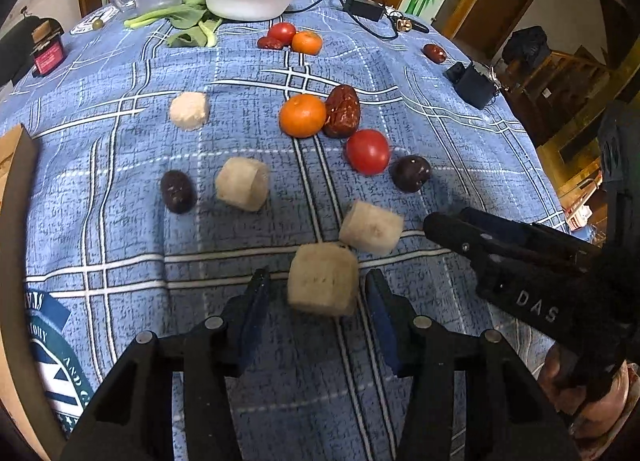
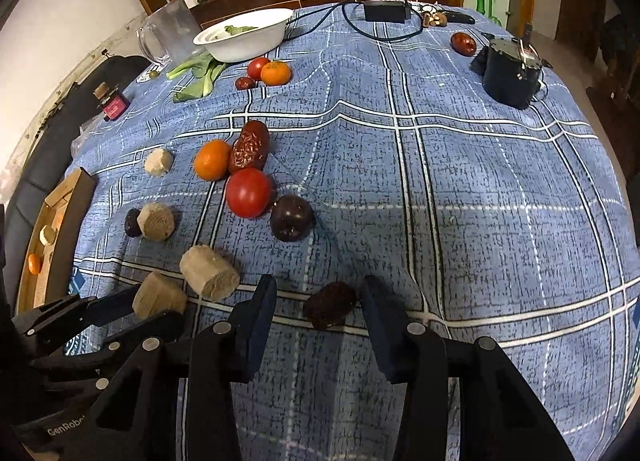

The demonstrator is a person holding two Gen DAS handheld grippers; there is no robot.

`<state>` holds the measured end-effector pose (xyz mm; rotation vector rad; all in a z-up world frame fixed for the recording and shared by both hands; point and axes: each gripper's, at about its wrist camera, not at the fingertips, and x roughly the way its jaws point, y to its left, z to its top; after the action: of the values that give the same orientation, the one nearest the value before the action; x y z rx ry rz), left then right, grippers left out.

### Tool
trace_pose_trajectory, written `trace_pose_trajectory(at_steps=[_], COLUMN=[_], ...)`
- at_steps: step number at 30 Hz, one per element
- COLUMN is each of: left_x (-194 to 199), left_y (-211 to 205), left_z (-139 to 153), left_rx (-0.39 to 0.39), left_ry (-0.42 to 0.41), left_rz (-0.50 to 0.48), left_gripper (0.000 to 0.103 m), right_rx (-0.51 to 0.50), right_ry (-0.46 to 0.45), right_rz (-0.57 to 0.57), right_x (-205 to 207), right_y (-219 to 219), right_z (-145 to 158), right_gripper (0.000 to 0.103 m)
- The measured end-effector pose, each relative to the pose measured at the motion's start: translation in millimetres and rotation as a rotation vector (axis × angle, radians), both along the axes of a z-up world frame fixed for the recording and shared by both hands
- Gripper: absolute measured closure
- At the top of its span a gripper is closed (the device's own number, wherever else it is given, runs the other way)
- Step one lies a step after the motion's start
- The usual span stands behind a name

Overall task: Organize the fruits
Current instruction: 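Grasp a beige cube with the left gripper while the right grasps a dark date, then carry the cube and dark date into the tray and open both grippers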

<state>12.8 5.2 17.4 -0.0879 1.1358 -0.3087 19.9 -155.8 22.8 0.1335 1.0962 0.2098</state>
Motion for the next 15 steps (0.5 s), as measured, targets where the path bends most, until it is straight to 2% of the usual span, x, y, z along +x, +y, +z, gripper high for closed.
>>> trace_pose_trajectory(at_steps=[1,3,4,5,10,15], left_x=[-0.2,-1.5,-2.7,-1.9,-3.4,-11.6], left_y=[-0.9,-3.6,-3.4,-3.9,-0.5,18.6], left_z=[-0.4,-1.0,-0.8,-1.1,1.0,21.1], left_rx=[0.008,0.031,0.017,0.009,-0.001,-0.049], left_ry=[-0.006,-0.022,-0.022,-0.02,-0.018,-0.041], left_rz=[0.001,-0.001,-0.009,-0.01,0.002,0.03], left_gripper=[0.056,0.065,0.07,0.069,0.07,0.069], right_rx=[-0.005,-0.016,-0.014,-0.009,0.02,0.052], right_ry=[-0.002,-0.007,-0.006,-0.004,0.005,-0.012], right_rz=[0.001,-0.005,-0.012,-0.017,-0.028,-0.041], right_x=[-0.4,-2.1,-2.9,-3.3,-9.1,-19.2], right_y=[-0.6,-1.1,-2.6,-4.4,-8.2,-5.8], right_z=[0.3,0.1,0.2,0.1,2.1,18.2], right_gripper=[0.058,0.067,0.07,0.075,0.075,0.075])
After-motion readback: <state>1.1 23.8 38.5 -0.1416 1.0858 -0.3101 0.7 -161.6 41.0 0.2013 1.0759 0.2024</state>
